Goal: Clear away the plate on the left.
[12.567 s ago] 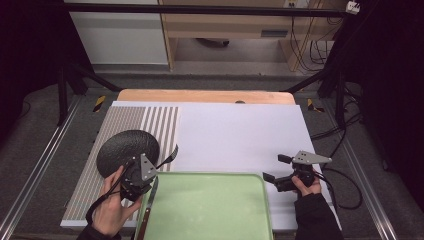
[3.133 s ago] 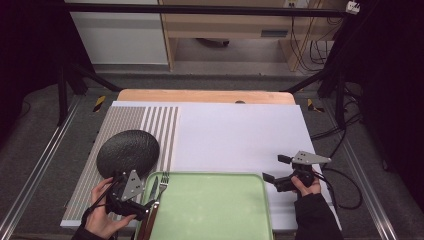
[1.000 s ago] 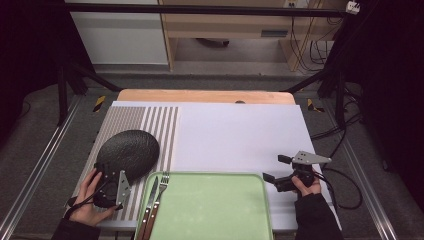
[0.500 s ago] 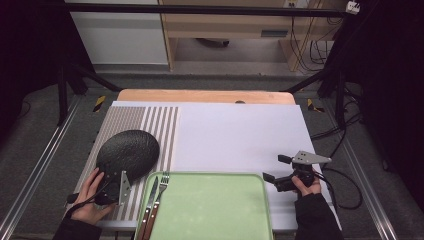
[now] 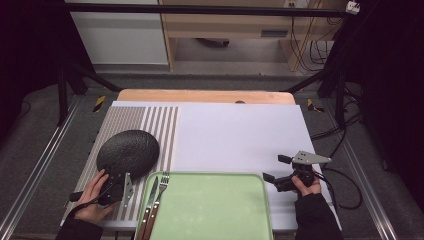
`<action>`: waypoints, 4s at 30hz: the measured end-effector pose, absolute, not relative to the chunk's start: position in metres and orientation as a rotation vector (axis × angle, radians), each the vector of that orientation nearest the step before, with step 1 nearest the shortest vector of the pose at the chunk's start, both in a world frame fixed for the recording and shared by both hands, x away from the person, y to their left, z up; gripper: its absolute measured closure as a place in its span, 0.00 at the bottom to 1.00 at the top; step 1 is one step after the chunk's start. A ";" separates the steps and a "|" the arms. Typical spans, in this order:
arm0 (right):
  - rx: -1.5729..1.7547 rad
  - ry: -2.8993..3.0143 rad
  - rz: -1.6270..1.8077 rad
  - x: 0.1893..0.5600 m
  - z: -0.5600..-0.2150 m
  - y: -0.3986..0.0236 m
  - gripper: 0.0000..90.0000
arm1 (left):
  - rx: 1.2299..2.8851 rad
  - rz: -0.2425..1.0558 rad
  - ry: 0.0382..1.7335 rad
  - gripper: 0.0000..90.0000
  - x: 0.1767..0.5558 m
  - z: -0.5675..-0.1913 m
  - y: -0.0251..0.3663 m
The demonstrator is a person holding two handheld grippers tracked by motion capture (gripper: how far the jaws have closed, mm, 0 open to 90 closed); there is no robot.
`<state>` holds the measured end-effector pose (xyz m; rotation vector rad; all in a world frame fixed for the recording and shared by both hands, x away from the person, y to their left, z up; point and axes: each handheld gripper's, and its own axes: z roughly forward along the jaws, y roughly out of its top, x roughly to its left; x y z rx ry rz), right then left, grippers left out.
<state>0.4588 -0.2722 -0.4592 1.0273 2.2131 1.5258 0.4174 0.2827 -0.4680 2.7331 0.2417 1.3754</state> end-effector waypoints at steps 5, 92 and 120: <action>1.025 2.211 1.526 0.459 -0.459 -0.272 0.00 | 2.744 1.407 0.189 0.38 0.416 -0.471 0.281; 1.026 2.210 1.525 0.458 -0.459 -0.272 0.00 | 2.680 1.650 0.006 0.94 0.407 -0.492 0.271; 1.025 2.212 1.522 0.459 -0.459 -0.272 0.00 | 2.669 1.584 0.051 0.94 0.399 -0.471 0.254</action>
